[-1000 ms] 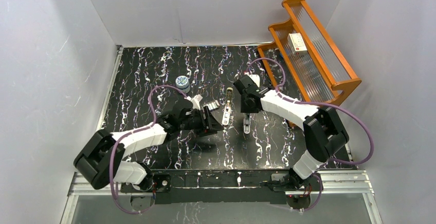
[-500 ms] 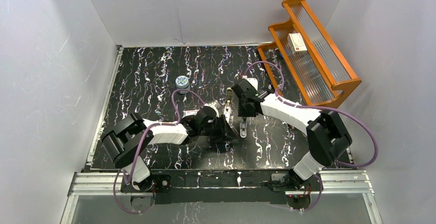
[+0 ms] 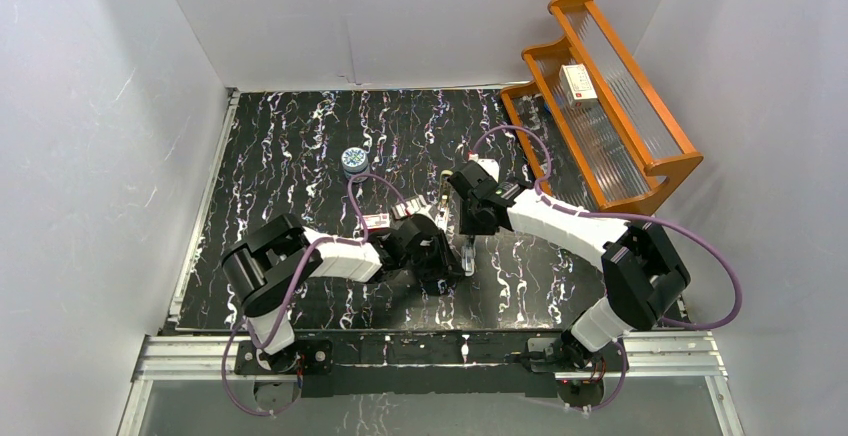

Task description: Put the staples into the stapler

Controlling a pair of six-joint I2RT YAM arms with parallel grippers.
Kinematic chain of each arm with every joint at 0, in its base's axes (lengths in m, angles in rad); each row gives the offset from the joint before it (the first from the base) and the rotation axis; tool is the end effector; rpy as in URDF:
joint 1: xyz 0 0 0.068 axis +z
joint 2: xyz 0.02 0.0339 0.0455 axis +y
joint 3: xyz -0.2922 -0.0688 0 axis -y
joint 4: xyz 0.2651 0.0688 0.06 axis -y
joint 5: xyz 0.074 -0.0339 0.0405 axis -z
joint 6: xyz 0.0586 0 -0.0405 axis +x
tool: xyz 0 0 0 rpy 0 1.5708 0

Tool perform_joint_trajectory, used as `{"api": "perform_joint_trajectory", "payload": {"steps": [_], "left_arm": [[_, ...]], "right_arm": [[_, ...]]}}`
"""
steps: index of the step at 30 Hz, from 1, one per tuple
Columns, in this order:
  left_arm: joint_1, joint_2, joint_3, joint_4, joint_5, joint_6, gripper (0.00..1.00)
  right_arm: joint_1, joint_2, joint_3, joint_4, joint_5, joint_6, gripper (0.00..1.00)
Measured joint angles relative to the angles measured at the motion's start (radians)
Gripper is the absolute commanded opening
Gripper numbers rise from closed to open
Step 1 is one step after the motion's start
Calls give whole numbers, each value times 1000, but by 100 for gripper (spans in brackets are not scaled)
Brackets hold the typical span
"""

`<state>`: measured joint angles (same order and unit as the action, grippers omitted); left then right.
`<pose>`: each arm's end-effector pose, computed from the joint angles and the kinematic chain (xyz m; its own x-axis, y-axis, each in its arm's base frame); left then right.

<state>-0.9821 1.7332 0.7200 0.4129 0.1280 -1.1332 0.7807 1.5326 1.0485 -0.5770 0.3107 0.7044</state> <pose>0.1978 -0.3098 0.1340 -0.9330 -0.2204 -0.2844 0.0902 0.6218 -0.7780 0.2504 0.2228 0.2219 -0.8378 0.0379 -0.5446 -0.0283 0.9932 0.1126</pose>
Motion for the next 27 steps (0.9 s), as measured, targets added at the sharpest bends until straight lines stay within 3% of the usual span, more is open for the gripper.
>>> {"api": "perform_joint_trajectory", "payload": {"steps": [4,12,27], "left_arm": [[-10,14,21,-2,-23,14,15],[-26,35,61,-41,-58,10,0],[-30,60,92,-79,-39,-65,0]], "right_arm": [[2,0,0,0,0,3,32],[8,0,0,-5,5,4,32],[28,-15,-39,-12,27,31,30]]}}
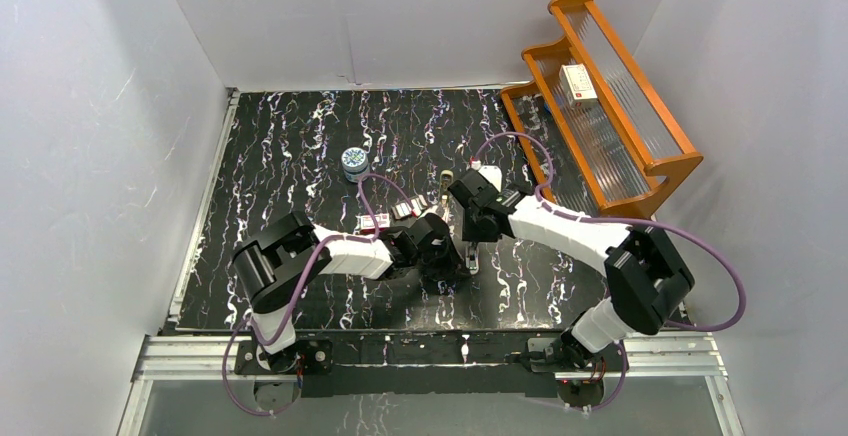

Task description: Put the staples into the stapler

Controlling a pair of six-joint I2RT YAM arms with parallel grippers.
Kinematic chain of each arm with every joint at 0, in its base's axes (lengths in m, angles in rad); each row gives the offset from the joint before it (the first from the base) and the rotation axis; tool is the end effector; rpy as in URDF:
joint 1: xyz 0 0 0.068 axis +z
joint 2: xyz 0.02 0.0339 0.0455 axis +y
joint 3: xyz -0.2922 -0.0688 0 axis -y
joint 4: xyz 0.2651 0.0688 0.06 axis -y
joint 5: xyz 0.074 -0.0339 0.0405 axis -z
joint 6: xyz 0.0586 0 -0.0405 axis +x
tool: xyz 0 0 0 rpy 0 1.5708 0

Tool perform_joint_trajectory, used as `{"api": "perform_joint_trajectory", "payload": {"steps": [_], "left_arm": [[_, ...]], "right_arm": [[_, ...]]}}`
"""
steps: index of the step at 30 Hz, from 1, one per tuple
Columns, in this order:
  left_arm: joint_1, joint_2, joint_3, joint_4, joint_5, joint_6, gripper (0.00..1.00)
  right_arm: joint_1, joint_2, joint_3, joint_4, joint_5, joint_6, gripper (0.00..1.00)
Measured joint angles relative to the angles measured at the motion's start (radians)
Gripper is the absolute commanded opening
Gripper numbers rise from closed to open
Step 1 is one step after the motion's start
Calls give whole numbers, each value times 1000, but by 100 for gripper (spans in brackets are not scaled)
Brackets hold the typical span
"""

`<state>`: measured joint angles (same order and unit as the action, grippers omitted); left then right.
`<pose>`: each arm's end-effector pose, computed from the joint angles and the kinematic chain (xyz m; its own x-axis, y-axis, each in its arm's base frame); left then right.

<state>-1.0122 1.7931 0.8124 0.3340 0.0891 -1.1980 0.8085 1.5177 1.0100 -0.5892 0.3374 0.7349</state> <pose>0.2009 -0.3313 0.1319 -0.9380 -0.2494 -0.2407 0.0239 0.6462 -0.7628 0.2380 0.2212 0.2138 -0.8435 0.0328 -0.5361 -0.0169 0.9960 0.0875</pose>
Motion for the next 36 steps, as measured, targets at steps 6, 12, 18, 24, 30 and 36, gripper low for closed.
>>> {"api": "perform_joint_trajectory", "payload": {"steps": [6,12,18,24,30,36], "left_arm": [[-8,10,10,-14,6,-19,0],[-5,11,14,-22,10,-26,0],[2,-1,2,-24,3,-25,1],[18,-26,-26,-18,-24,-14,10],[26,-76,-69,-16,-57,21,14],[28,-93,-80,-20,-72,56,18]], "right_arm": [[18,-39,-38,-11,-15,27,28],[45,-47,-78,-33,-62,62,28],[61,-46,-90,-31,-63,79,30],[71,-26,-90,-33,-68,99,48],[98,-21,-87,-76,-97,130,56],[98,-39,-33,-145,-65,150,56]]}}
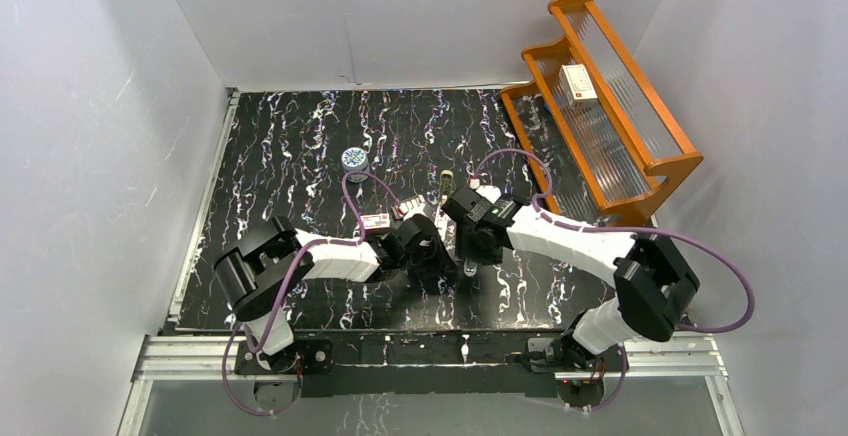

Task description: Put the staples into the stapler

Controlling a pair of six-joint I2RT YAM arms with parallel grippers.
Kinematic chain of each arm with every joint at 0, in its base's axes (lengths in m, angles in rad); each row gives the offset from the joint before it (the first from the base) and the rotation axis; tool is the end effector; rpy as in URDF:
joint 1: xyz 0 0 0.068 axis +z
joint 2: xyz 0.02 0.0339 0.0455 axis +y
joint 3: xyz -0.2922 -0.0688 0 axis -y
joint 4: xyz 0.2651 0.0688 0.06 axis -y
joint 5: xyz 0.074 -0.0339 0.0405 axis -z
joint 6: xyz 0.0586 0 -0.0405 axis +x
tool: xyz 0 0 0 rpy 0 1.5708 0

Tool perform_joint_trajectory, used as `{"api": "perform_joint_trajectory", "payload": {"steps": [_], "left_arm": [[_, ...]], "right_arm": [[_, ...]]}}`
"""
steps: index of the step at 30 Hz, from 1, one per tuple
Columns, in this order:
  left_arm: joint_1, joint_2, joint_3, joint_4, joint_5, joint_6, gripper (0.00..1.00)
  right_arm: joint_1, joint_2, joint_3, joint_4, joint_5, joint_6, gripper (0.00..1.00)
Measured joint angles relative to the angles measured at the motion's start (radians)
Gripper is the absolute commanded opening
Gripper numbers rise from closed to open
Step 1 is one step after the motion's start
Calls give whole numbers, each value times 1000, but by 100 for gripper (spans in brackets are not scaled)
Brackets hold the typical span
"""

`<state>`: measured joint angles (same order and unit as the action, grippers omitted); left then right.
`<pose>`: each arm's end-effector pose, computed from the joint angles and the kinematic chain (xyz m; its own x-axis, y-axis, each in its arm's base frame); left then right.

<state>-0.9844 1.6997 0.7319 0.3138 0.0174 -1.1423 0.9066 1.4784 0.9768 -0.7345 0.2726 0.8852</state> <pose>0.1998 -0.3025 0.1383 -0.9044 -0.2822 -0.3201 0.0430 0.6860 -0.7263 0.1956 0.2243 0.2064 -0.9134 0.0425 -0.4048 0.0051 0.9956 0.0933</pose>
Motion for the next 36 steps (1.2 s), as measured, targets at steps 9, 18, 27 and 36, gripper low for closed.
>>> {"api": "perform_joint_trajectory", "payload": {"steps": [9,18,27,36], "left_arm": [[2,-2,0,12,24,51,18],[8,21,2,52,81,76,18],[8,48,17,76,110,79,18],[9,51,20,74,113,84,17]], "right_arm": [[0,-62,35,-32,66,13,32],[-1,-6,21,-23,63,8,29],[-3,9,-21,34,27,2,29],[-10,23,-44,71,-3,3,21]]}}
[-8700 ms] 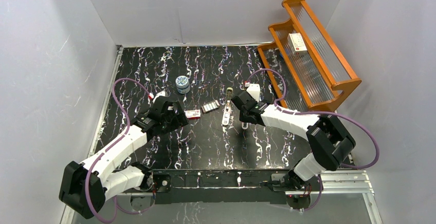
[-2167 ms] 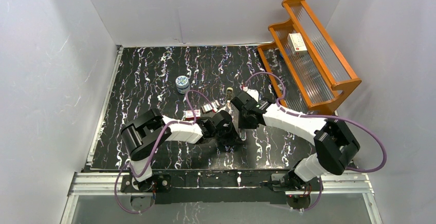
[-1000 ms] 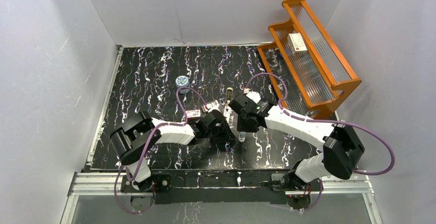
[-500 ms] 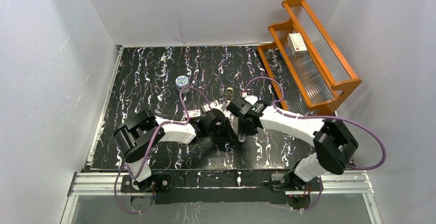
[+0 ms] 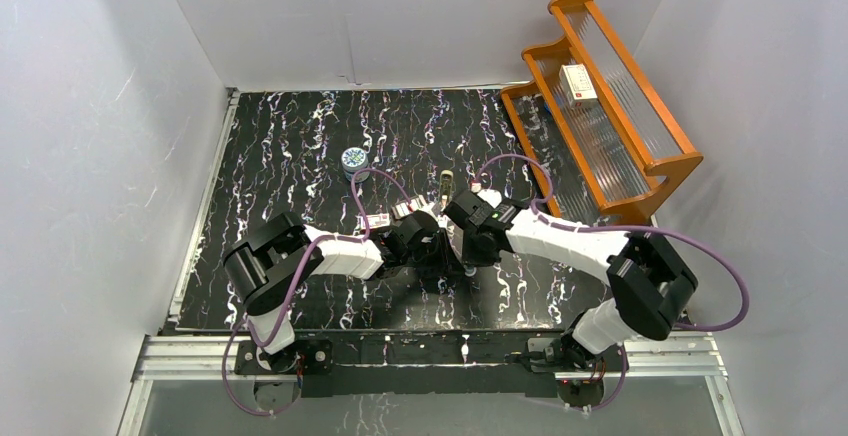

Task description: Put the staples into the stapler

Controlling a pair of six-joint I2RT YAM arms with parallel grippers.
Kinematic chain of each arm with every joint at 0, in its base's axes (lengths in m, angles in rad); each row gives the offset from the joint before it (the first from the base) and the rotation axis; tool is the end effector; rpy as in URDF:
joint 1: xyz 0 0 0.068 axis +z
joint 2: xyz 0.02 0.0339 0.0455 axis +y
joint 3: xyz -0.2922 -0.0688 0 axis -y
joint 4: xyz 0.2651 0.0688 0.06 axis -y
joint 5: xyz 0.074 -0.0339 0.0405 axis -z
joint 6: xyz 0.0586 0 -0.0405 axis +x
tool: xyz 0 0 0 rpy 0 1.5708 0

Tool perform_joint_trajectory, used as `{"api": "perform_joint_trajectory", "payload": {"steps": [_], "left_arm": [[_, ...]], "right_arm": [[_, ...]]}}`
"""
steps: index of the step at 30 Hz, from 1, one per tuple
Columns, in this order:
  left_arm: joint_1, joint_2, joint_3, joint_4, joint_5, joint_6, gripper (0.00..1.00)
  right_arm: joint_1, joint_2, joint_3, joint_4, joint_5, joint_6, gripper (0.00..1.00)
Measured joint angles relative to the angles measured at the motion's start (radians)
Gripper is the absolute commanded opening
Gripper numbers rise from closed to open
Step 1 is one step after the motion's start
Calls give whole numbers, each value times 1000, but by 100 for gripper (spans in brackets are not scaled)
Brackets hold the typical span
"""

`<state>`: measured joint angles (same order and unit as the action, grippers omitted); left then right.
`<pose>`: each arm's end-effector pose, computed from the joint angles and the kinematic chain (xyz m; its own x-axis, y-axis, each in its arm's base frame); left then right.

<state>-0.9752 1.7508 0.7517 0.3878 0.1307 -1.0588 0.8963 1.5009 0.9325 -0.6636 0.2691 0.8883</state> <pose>0.2037 -0.3142 0.1347 -0.9254 -0.1751 -0.3360 0.1507 0.6434 -0.7505 0.1987 0.2235 0.1898 -0.9129 0.0561 -0.4042 0.0170 0.9949 0.0997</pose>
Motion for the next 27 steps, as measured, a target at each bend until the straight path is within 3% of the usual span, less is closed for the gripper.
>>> {"api": "perform_joint_trajectory", "payload": {"steps": [4,7,17,27], "left_arm": [[1,-1,0,-2,-9,0,17],[1,-2,0,-3,-14,0,17],[3,-7,-2,-7,-21,0,17],[5,-7,-2,-7,-19,0,18]], "right_arm": [[-5,-10,-28,19,-3,8,15],[-6,-21,-39,31,-5,18,16],[-6,-31,18,-7,22,-4,54],[-6,15,70,-21,26,-27,49]]}}
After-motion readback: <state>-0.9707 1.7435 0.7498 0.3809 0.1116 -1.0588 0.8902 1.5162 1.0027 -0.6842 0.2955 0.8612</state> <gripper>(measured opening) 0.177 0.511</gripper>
